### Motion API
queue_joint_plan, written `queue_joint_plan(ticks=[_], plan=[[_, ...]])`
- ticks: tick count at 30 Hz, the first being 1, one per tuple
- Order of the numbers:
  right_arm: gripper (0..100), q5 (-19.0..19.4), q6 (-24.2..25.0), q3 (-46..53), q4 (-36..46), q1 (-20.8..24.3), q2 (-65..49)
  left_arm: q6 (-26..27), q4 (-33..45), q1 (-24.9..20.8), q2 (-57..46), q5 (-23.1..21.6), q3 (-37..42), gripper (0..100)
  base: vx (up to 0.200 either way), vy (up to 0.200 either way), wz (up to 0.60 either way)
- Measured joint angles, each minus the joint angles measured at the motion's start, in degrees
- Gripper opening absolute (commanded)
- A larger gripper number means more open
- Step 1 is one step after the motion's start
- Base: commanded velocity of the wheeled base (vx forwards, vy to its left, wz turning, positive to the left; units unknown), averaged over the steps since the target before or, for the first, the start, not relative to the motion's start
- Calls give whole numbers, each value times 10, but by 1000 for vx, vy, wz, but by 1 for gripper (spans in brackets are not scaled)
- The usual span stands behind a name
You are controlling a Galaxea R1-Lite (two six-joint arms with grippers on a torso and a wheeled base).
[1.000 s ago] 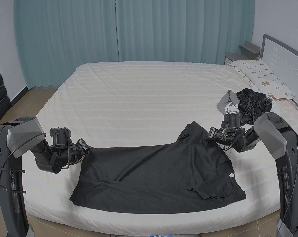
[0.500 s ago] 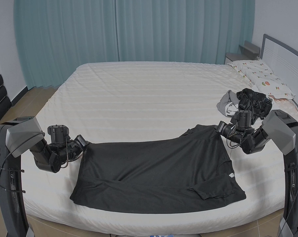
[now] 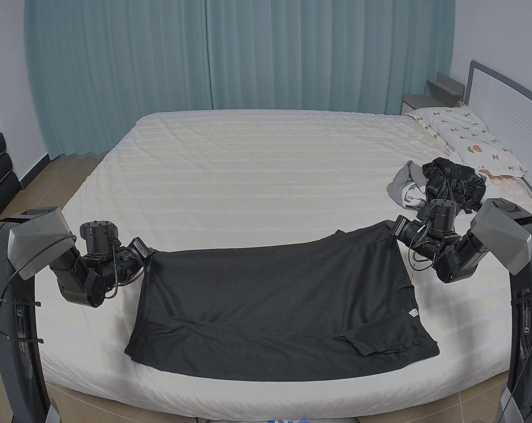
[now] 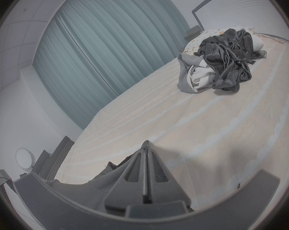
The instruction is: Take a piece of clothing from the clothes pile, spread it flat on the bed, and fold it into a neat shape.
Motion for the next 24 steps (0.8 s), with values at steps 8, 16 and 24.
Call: queue_joint_plan(ticks=[8, 16, 24], plan=[[0, 2, 1, 2, -6, -2, 12, 4, -13, 3, -8, -3, 15, 0, 0, 0, 0], [0, 15, 2, 27, -6, -11, 0, 19, -23, 3, -11, -5, 24, 0, 0, 0, 0], [0, 48, 0, 82, -7, -14, -26, 83, -60, 3, -12, -35, 59, 0, 0, 0, 0]])
